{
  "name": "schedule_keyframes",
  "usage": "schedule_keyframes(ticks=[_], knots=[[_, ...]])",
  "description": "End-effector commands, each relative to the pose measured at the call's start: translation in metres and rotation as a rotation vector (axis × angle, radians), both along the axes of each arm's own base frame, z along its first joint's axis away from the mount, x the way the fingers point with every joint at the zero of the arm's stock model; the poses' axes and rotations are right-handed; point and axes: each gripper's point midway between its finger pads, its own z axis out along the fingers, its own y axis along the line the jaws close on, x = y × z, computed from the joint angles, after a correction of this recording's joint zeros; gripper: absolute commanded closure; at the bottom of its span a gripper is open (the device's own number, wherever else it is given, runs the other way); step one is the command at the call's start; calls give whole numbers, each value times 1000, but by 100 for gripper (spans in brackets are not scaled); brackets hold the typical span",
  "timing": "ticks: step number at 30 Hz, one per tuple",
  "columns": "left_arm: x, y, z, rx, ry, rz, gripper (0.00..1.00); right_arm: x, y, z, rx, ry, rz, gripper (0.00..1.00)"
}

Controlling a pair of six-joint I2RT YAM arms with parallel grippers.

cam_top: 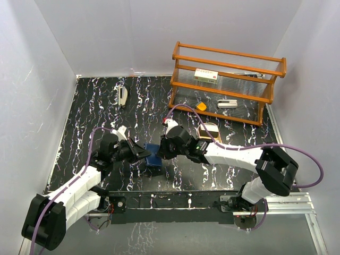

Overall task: Put the credit cards into the card holder
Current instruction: Open the card holder at the center of the board.

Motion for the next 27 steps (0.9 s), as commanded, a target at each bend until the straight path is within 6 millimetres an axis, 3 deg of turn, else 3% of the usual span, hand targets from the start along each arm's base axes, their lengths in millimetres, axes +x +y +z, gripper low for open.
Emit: schedule_keyframes(ticks=[1, 15, 23, 27], knots=[[-5, 3, -5, 22, 6, -14, 100, 16, -19, 8, -25, -55, -109, 100], [-5, 2, -8, 17, 12, -13, 100, 15, -23, 2, -30, -36, -133, 100], [-10, 6, -34, 76, 107, -16, 60, 6, -27, -22, -54, 3, -115, 100], [-8, 7, -30, 122, 84, -47, 46, 5, -33, -25, -67, 5, -129, 100]])
